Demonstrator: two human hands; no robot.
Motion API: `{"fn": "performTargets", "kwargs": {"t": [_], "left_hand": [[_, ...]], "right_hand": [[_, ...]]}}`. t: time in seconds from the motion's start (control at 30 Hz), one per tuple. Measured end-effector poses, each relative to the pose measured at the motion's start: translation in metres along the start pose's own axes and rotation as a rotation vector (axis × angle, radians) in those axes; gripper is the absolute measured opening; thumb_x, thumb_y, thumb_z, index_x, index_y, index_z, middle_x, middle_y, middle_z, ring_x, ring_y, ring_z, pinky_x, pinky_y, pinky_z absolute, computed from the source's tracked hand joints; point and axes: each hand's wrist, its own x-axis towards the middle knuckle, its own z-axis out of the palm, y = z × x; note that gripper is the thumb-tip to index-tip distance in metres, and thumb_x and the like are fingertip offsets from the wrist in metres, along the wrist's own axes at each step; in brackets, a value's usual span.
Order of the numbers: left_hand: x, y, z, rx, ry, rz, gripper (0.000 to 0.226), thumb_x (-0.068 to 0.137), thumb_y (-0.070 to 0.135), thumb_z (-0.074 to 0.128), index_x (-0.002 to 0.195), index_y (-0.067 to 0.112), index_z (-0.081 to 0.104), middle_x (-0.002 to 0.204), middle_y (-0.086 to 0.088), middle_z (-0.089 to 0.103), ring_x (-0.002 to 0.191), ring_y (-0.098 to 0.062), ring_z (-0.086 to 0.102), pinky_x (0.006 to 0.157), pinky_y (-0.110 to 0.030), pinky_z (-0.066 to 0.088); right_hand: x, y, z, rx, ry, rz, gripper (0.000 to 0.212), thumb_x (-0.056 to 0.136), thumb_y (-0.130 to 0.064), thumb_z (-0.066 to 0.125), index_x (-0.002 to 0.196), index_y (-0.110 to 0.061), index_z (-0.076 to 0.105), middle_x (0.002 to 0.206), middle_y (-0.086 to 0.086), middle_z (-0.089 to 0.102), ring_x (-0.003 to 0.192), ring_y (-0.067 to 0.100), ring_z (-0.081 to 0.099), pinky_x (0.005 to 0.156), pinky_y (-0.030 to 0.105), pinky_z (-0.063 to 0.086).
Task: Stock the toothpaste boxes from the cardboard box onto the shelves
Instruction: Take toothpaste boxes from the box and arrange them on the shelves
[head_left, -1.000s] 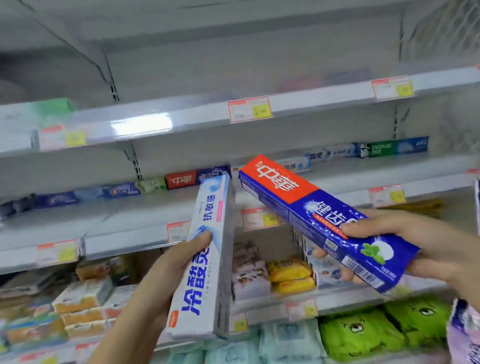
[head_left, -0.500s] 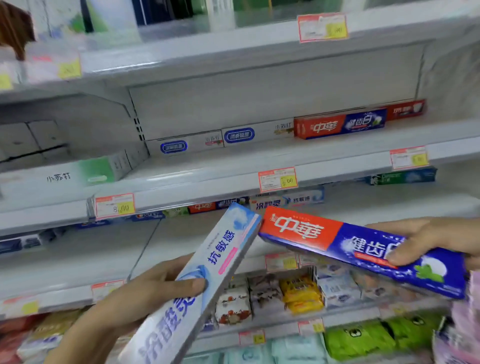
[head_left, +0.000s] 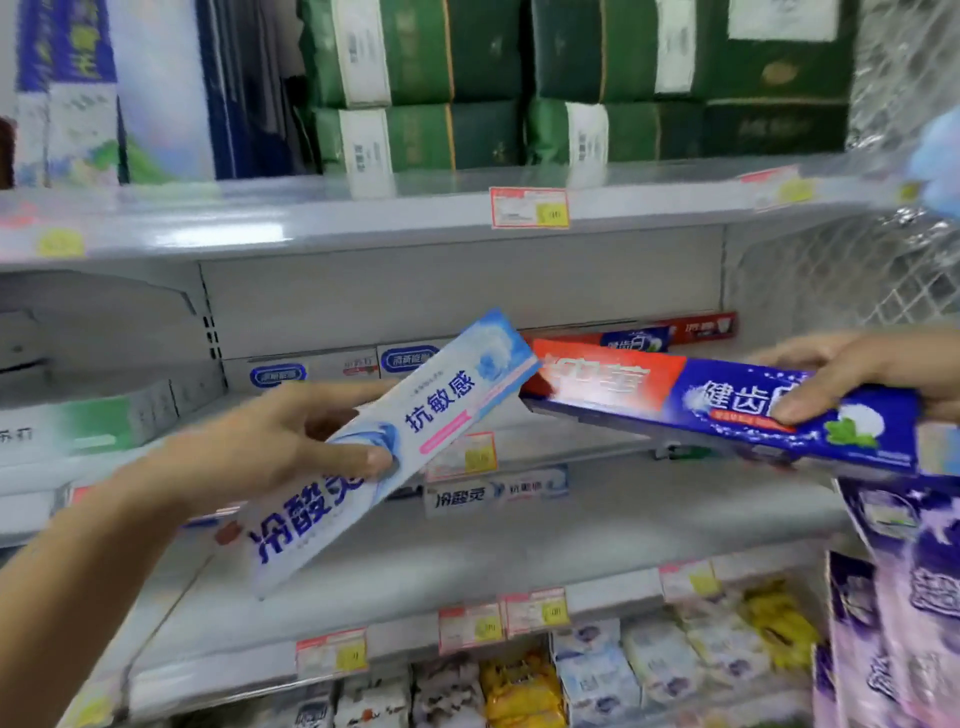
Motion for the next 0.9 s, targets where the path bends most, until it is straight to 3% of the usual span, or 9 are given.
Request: {"fn": "performTargets", "kwargs": {"t": [0.1,0.23,0.27,0.33,0.43,0.53,0.6,0.73,0.9], "left_hand": [[0.041,0.016,-0.008,0.349,0.134,0.026,0.053,0.081,0.026,0.072,0.115,0.061,0.053,0.092,0.019,0.072,0.073,-0.008,0.070,0.063,-0.023,0.055],[0.095,0.022,-0.007,0.610,0.173,0.057,0.051,0.081,0.027,0.073,0.123,0.048,0.052,0.099,0.019,0.069,0.080,-0.005,0.064,0.073,-0.026,0.050],[0.107,0.022,-0.005,0.634,0.172,0.052,0.051,0.082,0.026,0.073,0.124,0.046,0.052,0.101,0.017,0.068,0.081,-0.007,0.063,0.075,-0.029,0.050],[0.126,0.021,0.000,0.673,0.176,0.034,0.053,0.084,0.024,0.070,0.126,0.047,0.049,0.104,0.017,0.067,0.081,-0.011,0.064,0.073,-0.032,0.051],[0.146,0.016,0.004,0.703,0.201,-0.022,0.054,0.086,0.022,0.067,0.132,0.044,0.046,0.105,0.015,0.064,0.075,-0.009,0.062,0.065,-0.025,0.049],[0.159,0.007,0.009,0.741,0.188,-0.080,0.052,0.088,0.024,0.065,0.133,0.042,0.044,0.109,0.015,0.064,0.071,-0.003,0.058,0.056,-0.015,0.043],[0.163,-0.001,0.011,0.731,0.173,-0.124,0.051,0.089,0.026,0.064,0.134,0.038,0.044,0.112,0.014,0.063,0.075,-0.004,0.058,0.058,-0.015,0.043],[0.163,-0.012,0.016,0.752,0.144,-0.231,0.060,0.088,0.030,0.066,0.141,0.034,0.039,0.124,0.008,0.061,0.092,-0.014,0.060,0.077,-0.026,0.048],[0.162,-0.018,0.019,0.767,0.126,-0.298,0.068,0.088,0.029,0.066,0.146,0.032,0.031,0.132,0.004,0.057,0.099,-0.017,0.059,0.084,-0.026,0.047]], "right_hand": [[0.011,-0.010,-0.027,-0.045,0.123,0.010,0.072,0.034,-0.022,0.089,0.101,-0.004,0.072,0.094,0.029,0.069,0.065,0.028,0.069,0.052,0.028,0.057],[0.047,-0.008,-0.071,-0.222,0.217,0.075,0.091,0.026,-0.039,0.093,0.103,0.004,0.069,0.094,0.024,0.071,0.064,0.022,0.069,0.052,0.023,0.054],[0.056,-0.007,-0.081,-0.262,0.234,0.081,0.089,0.028,-0.039,0.092,0.102,0.005,0.069,0.093,0.023,0.071,0.063,0.021,0.069,0.052,0.022,0.053],[0.075,-0.005,-0.096,-0.315,0.261,0.105,0.069,0.051,-0.033,0.089,0.105,0.004,0.067,0.097,0.021,0.072,0.066,0.020,0.070,0.053,0.022,0.055],[0.102,0.001,-0.113,-0.391,0.308,0.126,0.038,0.077,-0.017,0.075,0.111,-0.003,0.065,0.104,0.016,0.071,0.077,0.021,0.069,0.059,0.022,0.057],[0.127,0.011,-0.125,-0.537,0.343,0.094,0.043,0.076,-0.025,0.077,0.114,-0.014,0.060,0.102,0.000,0.069,0.085,0.016,0.069,0.062,0.019,0.055],[0.141,0.018,-0.130,-0.606,0.366,0.049,0.050,0.075,-0.028,0.078,0.119,-0.019,0.056,0.105,-0.006,0.064,0.089,0.013,0.067,0.060,0.016,0.052],[0.170,0.038,-0.139,-0.700,0.415,-0.007,0.054,0.078,-0.027,0.077,0.127,-0.018,0.056,0.123,0.001,0.063,0.095,0.013,0.062,0.070,0.021,0.051],[0.196,0.049,-0.138,-0.842,0.512,-0.083,0.052,0.084,-0.020,0.071,0.133,-0.019,0.053,0.130,0.005,0.057,0.102,0.017,0.052,0.080,0.026,0.044]]}}
